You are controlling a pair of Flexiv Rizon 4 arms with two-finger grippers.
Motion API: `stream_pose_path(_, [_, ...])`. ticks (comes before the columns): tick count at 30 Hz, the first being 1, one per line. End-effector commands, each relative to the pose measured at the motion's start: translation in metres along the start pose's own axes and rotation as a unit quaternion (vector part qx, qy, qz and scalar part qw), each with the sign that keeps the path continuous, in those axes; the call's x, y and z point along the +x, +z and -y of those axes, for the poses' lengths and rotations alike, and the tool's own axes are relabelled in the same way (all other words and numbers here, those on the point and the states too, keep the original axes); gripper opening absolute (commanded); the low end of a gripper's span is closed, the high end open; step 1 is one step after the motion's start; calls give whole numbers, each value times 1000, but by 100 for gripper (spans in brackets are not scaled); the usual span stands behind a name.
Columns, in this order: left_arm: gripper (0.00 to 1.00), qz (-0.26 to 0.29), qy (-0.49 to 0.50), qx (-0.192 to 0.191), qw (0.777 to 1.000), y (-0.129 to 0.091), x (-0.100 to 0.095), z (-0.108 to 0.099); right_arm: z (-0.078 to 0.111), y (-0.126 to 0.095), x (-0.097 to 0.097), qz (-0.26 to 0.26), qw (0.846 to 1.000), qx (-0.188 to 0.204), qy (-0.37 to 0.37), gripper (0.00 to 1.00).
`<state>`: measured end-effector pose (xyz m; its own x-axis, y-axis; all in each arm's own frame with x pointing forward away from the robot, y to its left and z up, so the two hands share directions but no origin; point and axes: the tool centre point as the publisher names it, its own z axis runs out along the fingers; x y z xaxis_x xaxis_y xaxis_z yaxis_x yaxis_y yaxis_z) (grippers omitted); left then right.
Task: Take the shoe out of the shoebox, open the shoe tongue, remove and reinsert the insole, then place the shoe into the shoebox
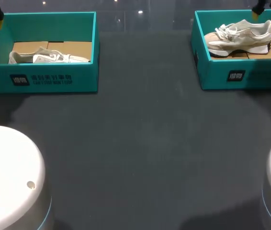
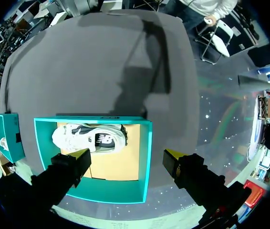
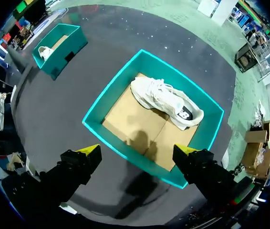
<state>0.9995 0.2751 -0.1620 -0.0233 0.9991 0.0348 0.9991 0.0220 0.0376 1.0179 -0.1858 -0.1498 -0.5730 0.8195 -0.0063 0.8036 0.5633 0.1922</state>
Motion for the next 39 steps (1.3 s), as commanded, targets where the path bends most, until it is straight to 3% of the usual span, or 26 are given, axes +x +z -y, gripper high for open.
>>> stream_pose_path(1, [100, -1, 0, -1, 1000, -1, 0, 1, -10, 0, -10, -17, 997, 52, 61, 100])
stream_pose_path(4, [100, -1, 0, -1, 1000, -1, 0, 1, -10, 0, -10, -17, 997, 52, 61, 100])
stream_pose_path(6, [100, -1, 0, -1, 1000, -1, 0, 1, -21, 6, -29, 2, 987, 98, 128, 100])
stream_pose_path(8, [100, -1, 0, -1, 1000, -1, 0, 1, -30, 10, -42, 20, 980, 118, 159, 100])
stream_pose_path(14, [100, -1, 0, -1, 1000, -1, 0, 1, -40, 33, -76, 44, 968, 124, 215, 100])
stream_pose_path(16, [100, -1, 0, -1, 1000, -1, 0, 1, -38, 51, -91, 78, 943, 179, 269, 100])
stream_pose_path(29, [100, -1, 0, -1, 1000, -1, 0, 1, -38, 51, -91, 78, 943, 179, 269, 100])
stream_pose_path(33, [100, -1, 0, -1, 1000, -1, 0, 1, -33, 74, -112, 86, 936, 178, 290, 100])
stream_pose_path(37, [100, -1, 0, -1, 1000, -1, 0, 1, -27, 104, -134, 122, 911, 189, 346, 100])
stream_pose_path(39, [100, -1, 0, -1, 1000, -1, 0, 1, -25, 115, -141, 111, 908, 194, 353, 100])
